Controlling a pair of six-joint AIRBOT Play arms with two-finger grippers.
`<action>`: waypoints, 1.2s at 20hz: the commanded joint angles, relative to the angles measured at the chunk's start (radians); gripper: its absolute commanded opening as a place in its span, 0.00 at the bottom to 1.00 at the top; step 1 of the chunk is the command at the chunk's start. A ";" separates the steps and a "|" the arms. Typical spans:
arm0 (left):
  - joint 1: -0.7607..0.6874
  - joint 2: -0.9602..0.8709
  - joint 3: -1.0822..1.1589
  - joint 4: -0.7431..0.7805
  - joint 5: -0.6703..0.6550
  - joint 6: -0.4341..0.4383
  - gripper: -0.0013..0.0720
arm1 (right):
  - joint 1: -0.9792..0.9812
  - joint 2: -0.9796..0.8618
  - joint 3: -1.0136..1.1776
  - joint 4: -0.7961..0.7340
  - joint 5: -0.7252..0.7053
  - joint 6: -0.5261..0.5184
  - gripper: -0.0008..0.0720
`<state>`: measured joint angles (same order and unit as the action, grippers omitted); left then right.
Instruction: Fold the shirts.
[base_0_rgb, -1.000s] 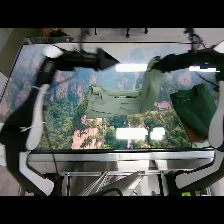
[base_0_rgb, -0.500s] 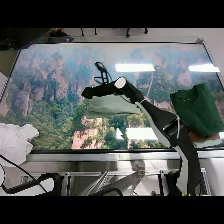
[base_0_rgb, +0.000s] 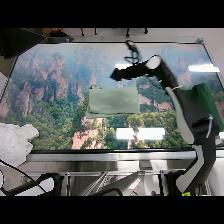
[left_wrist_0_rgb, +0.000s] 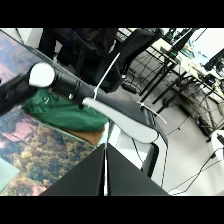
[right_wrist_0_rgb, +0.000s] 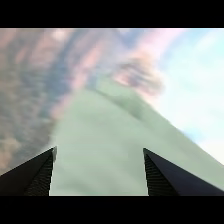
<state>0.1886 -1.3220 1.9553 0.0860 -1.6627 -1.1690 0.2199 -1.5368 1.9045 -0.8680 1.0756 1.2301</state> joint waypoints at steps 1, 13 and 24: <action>0.001 0.000 0.000 0.001 -0.006 -0.002 0.04 | -0.200 0.025 -0.038 -0.142 0.249 0.079 0.87; 0.001 0.000 0.000 0.001 -0.006 -0.002 0.04 | -0.178 -0.185 -0.188 0.043 0.165 0.007 0.86; 0.001 0.000 0.000 0.001 -0.014 -0.003 0.04 | -0.209 -0.090 -0.137 0.401 0.180 -0.153 0.03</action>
<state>0.1886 -1.3224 1.9553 0.0868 -1.6699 -1.1721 0.0368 -1.6810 1.7386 -0.5629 1.2564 1.1084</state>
